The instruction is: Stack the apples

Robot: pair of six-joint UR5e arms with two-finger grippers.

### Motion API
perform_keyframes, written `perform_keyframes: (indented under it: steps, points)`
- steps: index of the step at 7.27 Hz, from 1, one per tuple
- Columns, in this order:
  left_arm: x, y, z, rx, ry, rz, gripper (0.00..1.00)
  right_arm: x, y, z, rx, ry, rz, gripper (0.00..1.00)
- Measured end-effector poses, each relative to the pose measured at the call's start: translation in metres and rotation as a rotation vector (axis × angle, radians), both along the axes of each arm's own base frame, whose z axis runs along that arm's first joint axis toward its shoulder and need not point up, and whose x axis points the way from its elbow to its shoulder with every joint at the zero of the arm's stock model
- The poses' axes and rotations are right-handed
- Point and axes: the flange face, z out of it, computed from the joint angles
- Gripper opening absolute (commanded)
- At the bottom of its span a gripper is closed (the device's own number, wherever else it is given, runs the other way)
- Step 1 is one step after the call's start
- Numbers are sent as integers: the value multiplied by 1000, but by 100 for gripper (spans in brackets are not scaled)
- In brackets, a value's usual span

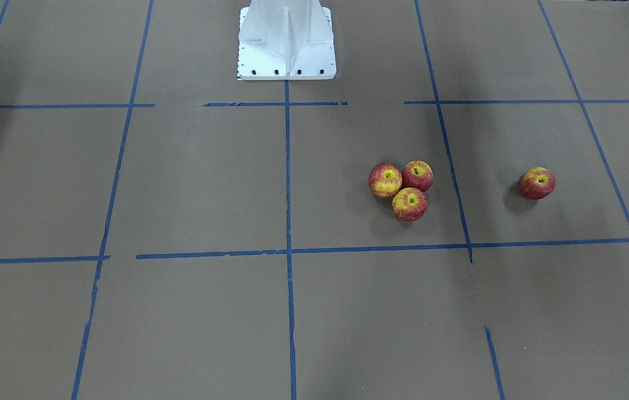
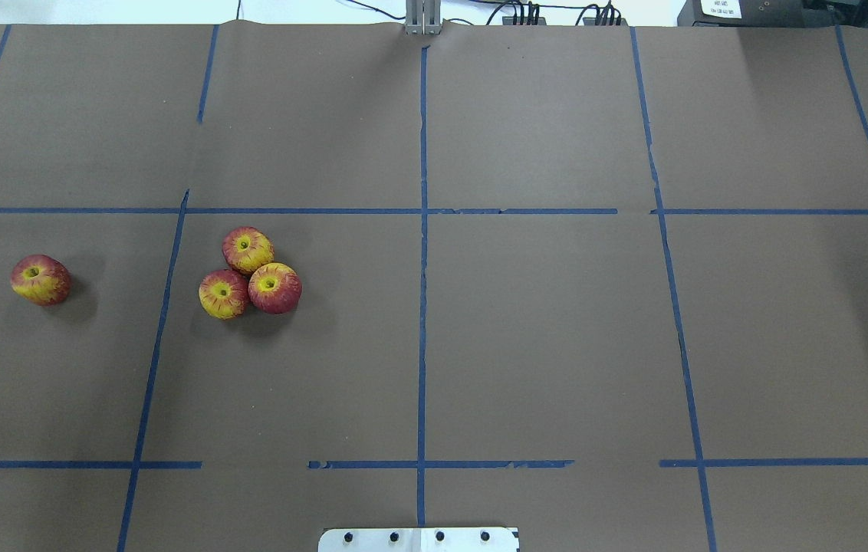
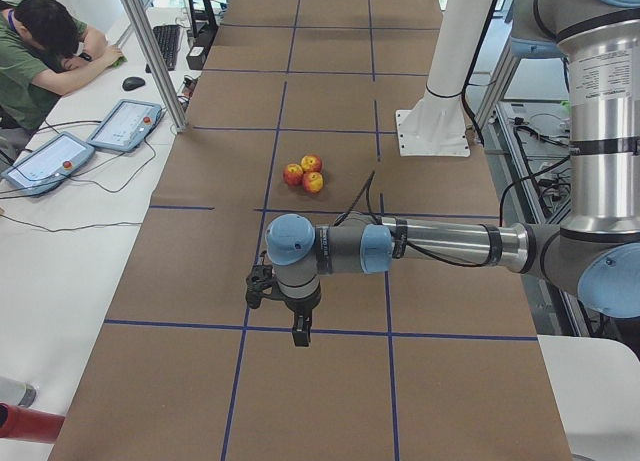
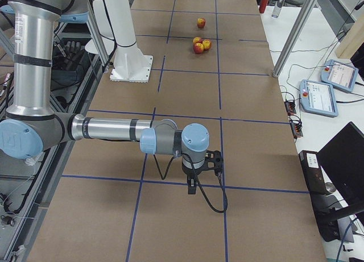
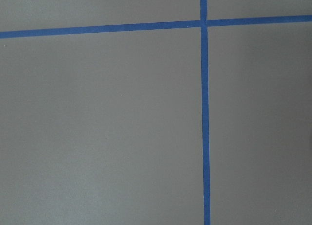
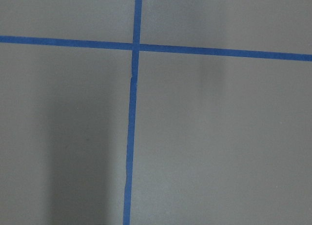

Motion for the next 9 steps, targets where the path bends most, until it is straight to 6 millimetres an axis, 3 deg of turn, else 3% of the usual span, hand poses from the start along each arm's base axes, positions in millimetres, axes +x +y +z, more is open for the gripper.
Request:
perform_keyframes:
  steps: [3, 6, 7, 9]
  points:
    - [0, -5, -8, 26, 3, 0, 100, 0, 0, 0, 0, 0, 0, 100]
    - [10, -23, -51, 181, 8, -27, 100, 0, 0, 0, 0, 0, 0, 100]
    - [36, -34, -66, 218, 22, -53, 100, 0, 0, 0, 0, 0, 0, 100]
    - [115, -44, -89, 247, 91, -79, 100, 0, 0, 0, 0, 0, 0, 100]
